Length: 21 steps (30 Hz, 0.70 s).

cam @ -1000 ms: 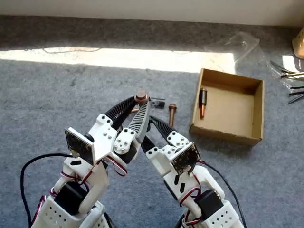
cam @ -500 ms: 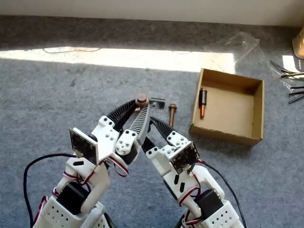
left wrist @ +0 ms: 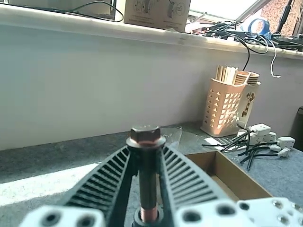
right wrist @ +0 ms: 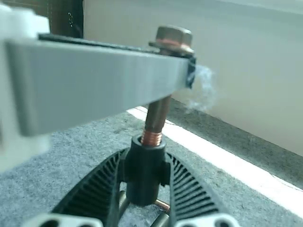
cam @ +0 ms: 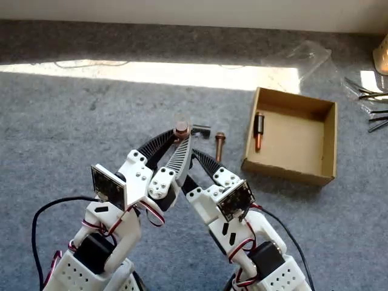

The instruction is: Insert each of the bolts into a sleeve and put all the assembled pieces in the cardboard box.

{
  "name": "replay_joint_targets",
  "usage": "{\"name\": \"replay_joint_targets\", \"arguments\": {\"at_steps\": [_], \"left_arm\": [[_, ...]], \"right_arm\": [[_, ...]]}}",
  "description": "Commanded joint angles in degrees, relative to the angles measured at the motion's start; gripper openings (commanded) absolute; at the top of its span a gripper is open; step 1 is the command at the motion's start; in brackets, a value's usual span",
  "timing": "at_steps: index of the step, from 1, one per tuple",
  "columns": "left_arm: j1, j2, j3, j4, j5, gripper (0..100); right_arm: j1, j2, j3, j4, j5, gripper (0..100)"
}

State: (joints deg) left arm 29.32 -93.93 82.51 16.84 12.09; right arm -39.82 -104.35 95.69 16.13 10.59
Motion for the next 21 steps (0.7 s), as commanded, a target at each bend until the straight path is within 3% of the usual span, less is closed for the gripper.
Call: {"name": "replay_joint_targets", "arguments": {"at_steps": [1,14,21], "left_arm": [[0.40,-0.13,-0.22,0.18,0.53,0],[-0.04,-0.13,0.04,2.02,0.53,0],[-2.59,-0.13,-0.04,5.63,0.53,0]], "right_arm": [[0.40,-0.92,7.60,-0.40,0.26,0.4],[2.51,-0.92,7.52,-0.75,0.09,0.4],[5.14,-0.92,5.14,-0.48,-6.51,0.4]]}}
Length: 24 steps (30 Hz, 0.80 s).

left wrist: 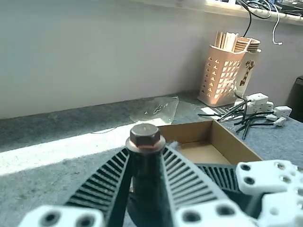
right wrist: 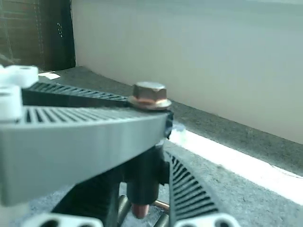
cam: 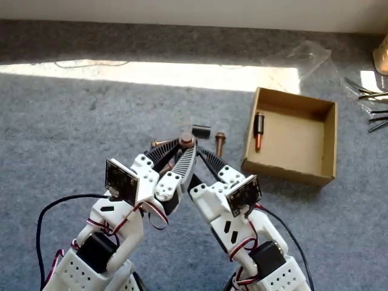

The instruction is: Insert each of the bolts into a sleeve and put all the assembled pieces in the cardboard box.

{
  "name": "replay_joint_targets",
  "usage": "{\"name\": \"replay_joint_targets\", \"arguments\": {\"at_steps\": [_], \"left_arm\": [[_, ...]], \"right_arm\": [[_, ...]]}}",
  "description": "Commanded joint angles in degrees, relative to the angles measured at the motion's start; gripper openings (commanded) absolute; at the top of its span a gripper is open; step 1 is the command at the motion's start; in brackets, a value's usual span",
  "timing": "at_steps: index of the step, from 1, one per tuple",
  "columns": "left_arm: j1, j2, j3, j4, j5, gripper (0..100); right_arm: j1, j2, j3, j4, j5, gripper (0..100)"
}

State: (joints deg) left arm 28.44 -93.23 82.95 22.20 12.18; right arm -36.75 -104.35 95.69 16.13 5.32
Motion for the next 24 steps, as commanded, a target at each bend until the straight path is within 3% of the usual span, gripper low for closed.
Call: {"name": "replay_joint_targets", "arguments": {"at_steps": [1,11,17,24], "left_arm": [[-1.54,-0.84,-0.48,0.18,0.44,0],[-1.80,-0.84,-0.40,0.53,0.44,1],[-1.89,-0.84,-0.57,4.04,0.53,19],[-1.89,-0.84,-1.01,4.31,-1.67,21]], "right_arm": [[2.07,-0.92,5.14,-0.48,-1.23,0.4],[1.98,-0.92,5.23,-0.48,-1.23,0.4],[1.98,-0.92,5.23,-0.48,-1.23,0.4],[1.98,-0.92,5.32,-0.48,-1.23,0.4]]}}
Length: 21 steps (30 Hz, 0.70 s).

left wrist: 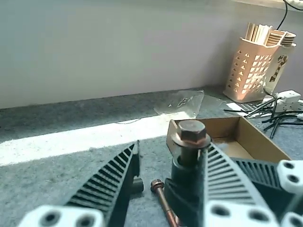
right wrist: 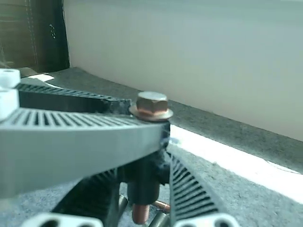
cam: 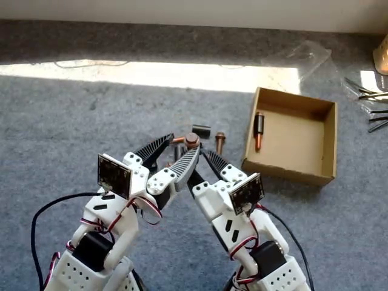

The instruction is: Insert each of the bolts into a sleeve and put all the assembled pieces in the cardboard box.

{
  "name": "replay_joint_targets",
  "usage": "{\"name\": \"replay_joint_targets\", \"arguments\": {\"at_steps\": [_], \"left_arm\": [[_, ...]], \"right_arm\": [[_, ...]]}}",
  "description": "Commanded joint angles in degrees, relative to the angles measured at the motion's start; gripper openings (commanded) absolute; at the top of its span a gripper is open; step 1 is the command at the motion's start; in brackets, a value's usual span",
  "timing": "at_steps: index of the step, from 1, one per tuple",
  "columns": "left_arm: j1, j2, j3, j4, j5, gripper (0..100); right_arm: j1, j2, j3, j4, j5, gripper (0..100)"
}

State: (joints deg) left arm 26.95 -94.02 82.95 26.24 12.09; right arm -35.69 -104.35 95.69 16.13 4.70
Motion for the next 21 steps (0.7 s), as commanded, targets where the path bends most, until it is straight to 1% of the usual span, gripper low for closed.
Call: {"name": "replay_joint_targets", "arguments": {"at_steps": [1,3,9,15,21], "left_arm": [[-0.40,-0.04,-1.01,0.26,-3.08,21],[-0.13,-0.04,-1.01,0.26,-5.01,21],[2.51,-0.04,-2.59,0.53,-5.45,21],[2.42,-0.04,-3.21,0.35,-5.54,21],[0.66,-0.04,-9.63,0.53,-5.36,21]], "right_arm": [[0.92,-0.92,5.32,-0.48,-0.62,0.4],[0.92,-0.92,5.32,-0.48,-0.62,0.4],[0.92,-0.92,5.23,-0.48,-0.62,0.4],[0.92,-0.92,5.41,-0.48,-0.62,0.4],[0.92,-0.92,5.49,-0.57,-0.62,0.4]]}}
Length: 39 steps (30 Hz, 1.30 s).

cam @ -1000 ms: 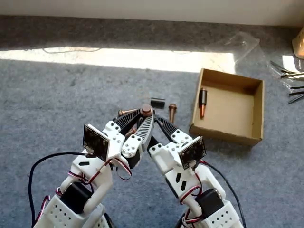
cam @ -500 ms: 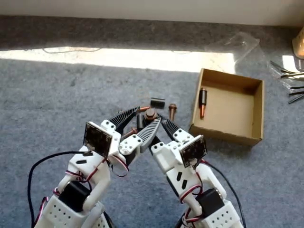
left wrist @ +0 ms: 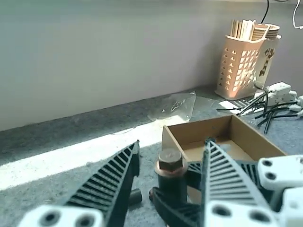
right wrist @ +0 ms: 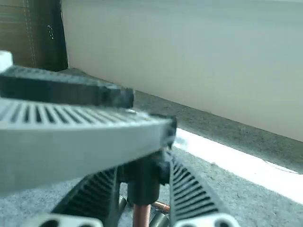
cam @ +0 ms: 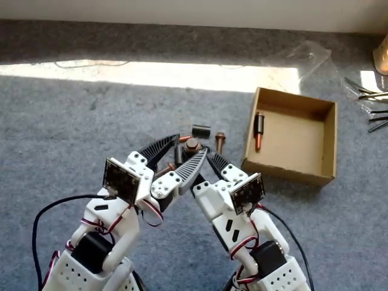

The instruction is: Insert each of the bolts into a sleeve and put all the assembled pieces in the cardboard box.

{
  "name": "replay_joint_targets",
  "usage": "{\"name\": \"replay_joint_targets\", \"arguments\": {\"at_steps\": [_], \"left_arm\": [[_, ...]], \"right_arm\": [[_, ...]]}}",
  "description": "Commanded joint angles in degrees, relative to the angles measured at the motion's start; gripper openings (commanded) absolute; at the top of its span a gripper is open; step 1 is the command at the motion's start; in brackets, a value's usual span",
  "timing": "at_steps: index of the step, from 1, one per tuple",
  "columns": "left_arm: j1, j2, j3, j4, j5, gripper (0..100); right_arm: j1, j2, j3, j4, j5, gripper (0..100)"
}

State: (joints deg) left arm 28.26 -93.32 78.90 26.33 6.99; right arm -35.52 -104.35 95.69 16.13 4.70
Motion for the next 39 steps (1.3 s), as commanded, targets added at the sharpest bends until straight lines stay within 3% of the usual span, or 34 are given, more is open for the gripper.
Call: {"name": "replay_joint_targets", "arguments": {"at_steps": [1,6,12,16,20,25,30,39], "left_arm": [[-1.27,-0.75,-6.55,0.44,-0.18,21],[-5.05,-0.75,-11.03,0.62,-0.35,18],[-18.68,-0.75,-15.43,4.84,-0.44,5],[-29.14,-0.75,-17.54,9.85,-0.44,4],[-34.33,-3.82,-17.27,15.56,-0.44,4],[-35.21,-12.62,-19.21,26.29,-0.97,4],[-35.12,-9.80,-17.71,27.52,-6.77,4],[-34.51,-11.21,-2.07,27.08,-6.68,4]], "right_arm": [[0.75,-0.92,5.49,-0.57,-0.62,0.4],[1.01,-0.92,5.58,-0.66,-0.62,0.4],[1.01,-0.92,5.58,-0.66,-0.62,0.4],[1.10,-0.92,5.49,-0.66,-0.62,0.4],[3.38,-0.92,5.14,-0.40,-0.62,0.4],[9.54,-0.92,5.05,-0.40,-0.70,0.4],[13.76,-0.75,3.65,-0.04,-0.70,0.4],[26.86,-0.40,-19.91,26.15,-0.62,0.4]]}}
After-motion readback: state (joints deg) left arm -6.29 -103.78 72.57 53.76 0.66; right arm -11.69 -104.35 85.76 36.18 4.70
